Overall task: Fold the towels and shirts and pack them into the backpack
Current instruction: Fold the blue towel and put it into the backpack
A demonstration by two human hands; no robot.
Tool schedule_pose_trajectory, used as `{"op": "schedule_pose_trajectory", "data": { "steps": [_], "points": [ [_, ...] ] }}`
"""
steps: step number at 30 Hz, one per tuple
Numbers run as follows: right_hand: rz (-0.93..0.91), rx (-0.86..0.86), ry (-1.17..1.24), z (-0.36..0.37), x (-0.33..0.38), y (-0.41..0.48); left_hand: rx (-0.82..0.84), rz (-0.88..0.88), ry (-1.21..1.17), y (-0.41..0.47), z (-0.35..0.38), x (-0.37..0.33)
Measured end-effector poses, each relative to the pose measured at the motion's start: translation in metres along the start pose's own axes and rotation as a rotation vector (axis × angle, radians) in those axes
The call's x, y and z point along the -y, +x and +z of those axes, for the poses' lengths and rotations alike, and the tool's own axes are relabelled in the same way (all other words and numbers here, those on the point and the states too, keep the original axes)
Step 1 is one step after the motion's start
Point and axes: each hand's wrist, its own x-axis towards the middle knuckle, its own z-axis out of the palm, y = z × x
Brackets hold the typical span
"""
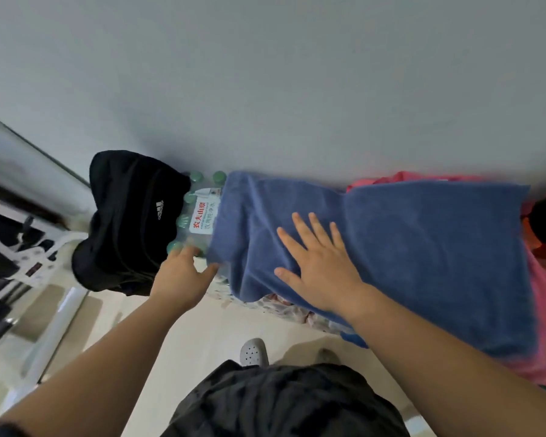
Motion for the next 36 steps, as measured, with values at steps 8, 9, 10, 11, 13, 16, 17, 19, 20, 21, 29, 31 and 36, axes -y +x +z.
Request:
{"op": "schedule_pose_trajectory", "data": {
  "steps": [8, 9, 10, 11, 13, 16, 17, 19, 20, 21, 29, 31, 36],
  "points": [
    [0.055, 0.154, -0.008, 0.022, 0.008, 0.017, -0.075, 0.157, -0.092, 0.023, 0.009, -0.004],
    [0.079, 0.160, 0.010, 0.020, 0.010, 0.018, -0.068, 0.191, -0.093, 0.026, 0.011, -0.003],
    [0.112, 0.165, 0.044, 0.017, 0.013, 0.020, -0.057, 0.226, -0.104, 0.028, 0.013, -0.002],
    [0.150, 0.158, 0.077, 0.012, 0.019, 0.023, -0.044, 0.256, -0.131, 0.030, 0.014, -0.001],
    [0.220, 0.070, 0.104, 0.000, 0.033, 0.033, -0.026, 0.294, -0.205, 0.033, 0.012, 0.003],
    [0.225, -0.023, 0.122, -0.018, 0.062, 0.059, -0.008, 0.350, -0.304, 0.036, 0.002, 0.008],
    [0.201, -0.020, 0.142, -0.022, 0.074, 0.071, 0.007, 0.364, -0.332, 0.036, -0.002, 0.010],
    [0.176, 0.013, 0.185, -0.027, 0.099, 0.096, 0.051, 0.395, -0.386, 0.036, -0.009, 0.015],
    [0.183, 0.044, 0.196, -0.027, 0.109, 0.108, 0.078, 0.407, -0.408, 0.037, -0.011, 0.018],
    [0.204, 0.081, 0.192, -0.025, 0.117, 0.119, 0.105, 0.410, -0.432, 0.038, -0.012, 0.021],
    [0.373, 0.231, 0.035, -0.018, 0.141, 0.163, 0.369, 0.284, -0.746, 0.042, -0.009, 0.046],
    [0.406, 0.222, 0.022, -0.016, 0.142, 0.168, 0.413, 0.267, -0.780, 0.044, -0.010, 0.051],
    [0.408, 0.041, 0.177, -0.021, 0.148, 0.172, 0.423, 0.250, -0.820, 0.047, -0.025, 0.062]
  ]
}}
